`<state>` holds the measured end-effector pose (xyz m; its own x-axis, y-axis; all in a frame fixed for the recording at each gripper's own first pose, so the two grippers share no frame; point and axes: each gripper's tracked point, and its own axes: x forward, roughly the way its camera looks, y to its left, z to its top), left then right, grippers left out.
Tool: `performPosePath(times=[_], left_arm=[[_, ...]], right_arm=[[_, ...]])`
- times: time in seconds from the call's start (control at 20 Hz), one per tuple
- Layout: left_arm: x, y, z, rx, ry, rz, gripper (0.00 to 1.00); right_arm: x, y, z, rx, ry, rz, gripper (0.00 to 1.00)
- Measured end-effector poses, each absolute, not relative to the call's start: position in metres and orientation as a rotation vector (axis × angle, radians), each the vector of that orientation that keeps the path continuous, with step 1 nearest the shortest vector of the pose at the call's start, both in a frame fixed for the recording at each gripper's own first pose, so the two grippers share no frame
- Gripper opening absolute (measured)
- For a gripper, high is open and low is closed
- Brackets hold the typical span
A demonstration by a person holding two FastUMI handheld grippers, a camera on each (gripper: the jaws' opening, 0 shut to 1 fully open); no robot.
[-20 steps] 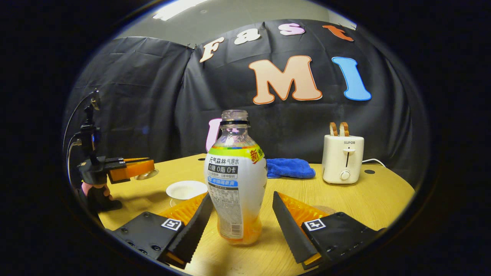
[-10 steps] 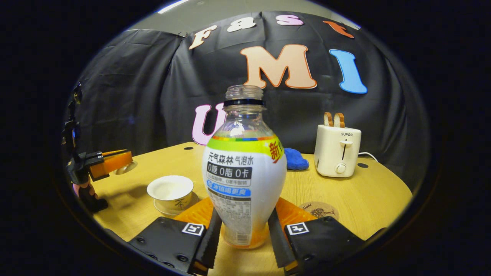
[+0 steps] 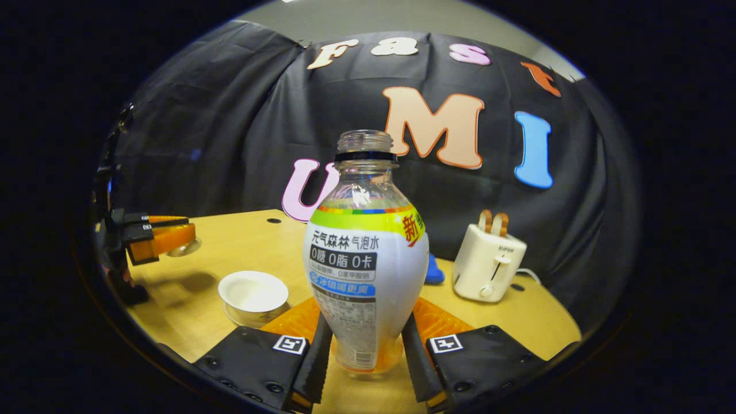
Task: Open the teacup lid with one hand, grasp the water bottle and pour water into the teacup with the other hand; after pouring, place the water bottle on the coaster and then close the teacup lid.
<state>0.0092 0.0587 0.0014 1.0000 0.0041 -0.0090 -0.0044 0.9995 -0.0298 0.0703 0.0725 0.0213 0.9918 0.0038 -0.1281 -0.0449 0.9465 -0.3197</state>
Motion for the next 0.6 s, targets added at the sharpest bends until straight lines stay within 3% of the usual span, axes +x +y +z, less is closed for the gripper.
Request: performPosePath(times=[0.6], left_arm=[[0.009, 0.059, 0.001, -0.030, 0.009, 0.007, 0.26]], right_arm=[[0.095, 0.048, 0.064, -1.088, 0.049, -0.134, 0.62]])
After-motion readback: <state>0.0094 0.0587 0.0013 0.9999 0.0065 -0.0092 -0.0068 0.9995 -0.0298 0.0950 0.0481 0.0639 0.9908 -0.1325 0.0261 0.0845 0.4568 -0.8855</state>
